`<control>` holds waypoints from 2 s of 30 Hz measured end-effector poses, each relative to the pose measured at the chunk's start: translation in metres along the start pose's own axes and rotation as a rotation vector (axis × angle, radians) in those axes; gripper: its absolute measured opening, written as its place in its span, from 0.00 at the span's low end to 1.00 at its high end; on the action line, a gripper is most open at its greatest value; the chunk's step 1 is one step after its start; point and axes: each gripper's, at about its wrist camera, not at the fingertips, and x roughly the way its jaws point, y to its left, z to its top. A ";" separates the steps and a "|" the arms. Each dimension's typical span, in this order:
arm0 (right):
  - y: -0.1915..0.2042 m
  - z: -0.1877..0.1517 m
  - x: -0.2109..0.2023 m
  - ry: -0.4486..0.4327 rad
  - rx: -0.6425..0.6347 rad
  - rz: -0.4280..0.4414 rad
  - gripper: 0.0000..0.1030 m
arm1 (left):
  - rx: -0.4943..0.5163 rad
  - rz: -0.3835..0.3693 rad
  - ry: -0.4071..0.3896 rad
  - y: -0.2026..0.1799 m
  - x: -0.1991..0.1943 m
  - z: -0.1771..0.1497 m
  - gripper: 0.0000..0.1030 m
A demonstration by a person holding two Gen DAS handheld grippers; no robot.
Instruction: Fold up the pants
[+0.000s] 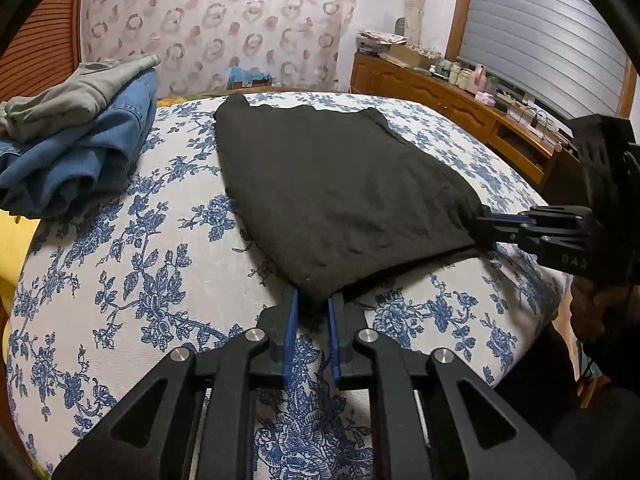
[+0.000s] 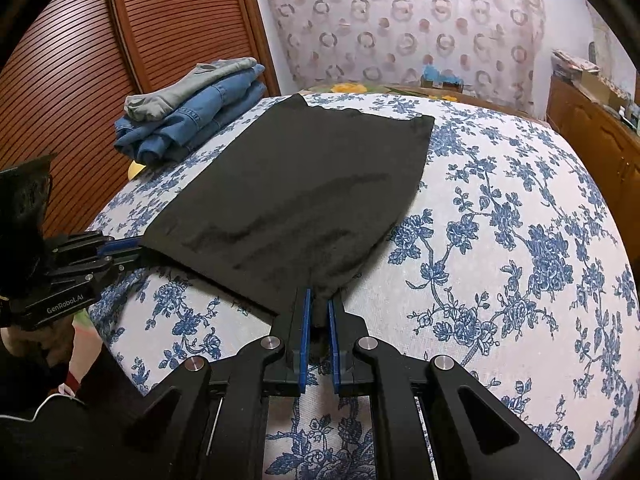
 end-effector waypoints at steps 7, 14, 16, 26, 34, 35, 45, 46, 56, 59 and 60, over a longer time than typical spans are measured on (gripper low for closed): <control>-0.001 -0.004 0.003 -0.003 0.016 0.005 0.07 | -0.013 0.013 -0.011 0.006 0.001 0.000 0.27; -0.001 -0.005 0.002 -0.006 0.018 0.011 0.08 | 0.021 0.017 -0.022 -0.002 0.000 0.000 0.13; -0.002 -0.005 0.002 -0.006 0.020 0.012 0.08 | 0.021 0.018 -0.024 -0.003 -0.001 0.001 0.13; 0.000 -0.002 -0.004 -0.018 0.013 0.019 0.07 | 0.031 -0.013 -0.056 -0.008 -0.020 0.006 0.11; 0.001 0.001 -0.027 -0.058 0.005 0.024 0.07 | 0.054 -0.046 -0.106 -0.019 -0.047 0.018 0.11; 0.001 0.001 -0.032 -0.066 0.005 0.026 0.07 | 0.057 -0.050 -0.114 -0.020 -0.051 0.019 0.11; 0.003 0.008 -0.076 -0.159 -0.024 0.034 0.07 | 0.065 -0.084 -0.198 -0.028 -0.089 0.036 0.11; 0.003 0.009 -0.080 -0.168 -0.027 0.035 0.07 | 0.069 -0.084 -0.209 -0.028 -0.093 0.038 0.11; 0.012 0.014 -0.109 -0.227 -0.069 0.032 0.07 | 0.087 -0.088 -0.275 -0.030 -0.115 0.054 0.11; 0.013 0.013 -0.116 -0.241 -0.074 0.035 0.07 | 0.090 -0.093 -0.287 -0.031 -0.121 0.054 0.11; 0.013 0.013 -0.117 -0.244 -0.075 0.036 0.07 | 0.093 -0.093 -0.289 -0.032 -0.122 0.053 0.11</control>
